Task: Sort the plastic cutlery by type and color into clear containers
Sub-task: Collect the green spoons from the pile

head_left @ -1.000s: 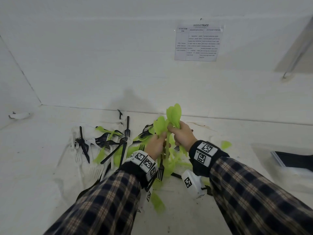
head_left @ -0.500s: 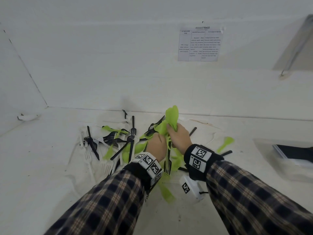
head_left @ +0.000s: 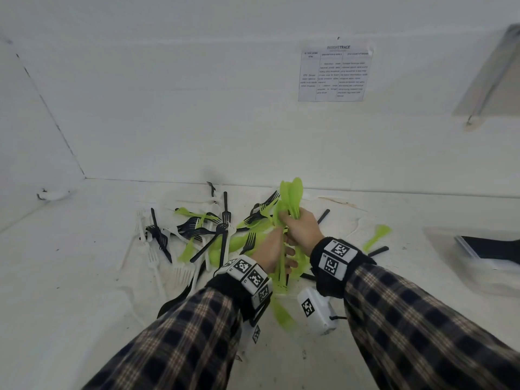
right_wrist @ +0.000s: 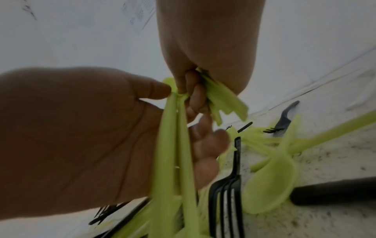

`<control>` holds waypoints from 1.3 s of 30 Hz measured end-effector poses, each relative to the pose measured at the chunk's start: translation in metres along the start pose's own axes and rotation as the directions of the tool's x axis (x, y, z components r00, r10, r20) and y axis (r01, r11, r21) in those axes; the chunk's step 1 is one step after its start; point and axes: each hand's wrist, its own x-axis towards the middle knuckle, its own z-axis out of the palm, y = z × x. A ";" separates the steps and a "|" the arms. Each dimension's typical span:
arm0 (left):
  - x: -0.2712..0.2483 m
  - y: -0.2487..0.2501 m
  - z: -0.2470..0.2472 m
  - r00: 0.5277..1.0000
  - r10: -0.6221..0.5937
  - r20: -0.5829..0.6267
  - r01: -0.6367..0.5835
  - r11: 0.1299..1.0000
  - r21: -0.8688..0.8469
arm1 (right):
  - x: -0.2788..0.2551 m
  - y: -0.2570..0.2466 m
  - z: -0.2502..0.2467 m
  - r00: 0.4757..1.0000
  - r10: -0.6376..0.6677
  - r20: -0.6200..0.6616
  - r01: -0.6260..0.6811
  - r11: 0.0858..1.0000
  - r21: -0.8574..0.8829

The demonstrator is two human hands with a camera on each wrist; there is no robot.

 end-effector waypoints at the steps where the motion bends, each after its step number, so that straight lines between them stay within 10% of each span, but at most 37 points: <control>1: 0.000 0.001 0.001 1.000 -0.019 -0.008 0.018 0.998 -0.055 | -0.001 -0.001 0.000 1.000 -0.007 0.030 0.007 1.000 -0.009; 19: 0.005 0.001 0.005 0.997 -0.057 -0.055 0.051 0.994 -0.099 | -0.001 -0.015 -0.026 0.949 0.096 0.299 -0.172 0.955 0.242; 28: 0.013 -0.005 0.018 0.978 0.104 -0.180 -0.094 0.994 0.061 | -0.007 -0.003 -0.023 0.979 0.045 0.198 -0.072 0.988 0.134; 34: 0.010 -0.013 0.021 0.988 -0.021 -0.150 0.014 0.999 -0.047 | -0.013 0.007 -0.018 0.992 0.057 0.116 -0.073 0.988 0.133; 39: 0.012 -0.009 0.015 0.936 -0.027 -0.350 -0.043 0.981 -0.190 | -0.022 0.010 -0.018 1.000 0.002 0.007 -0.002 1.000 0.005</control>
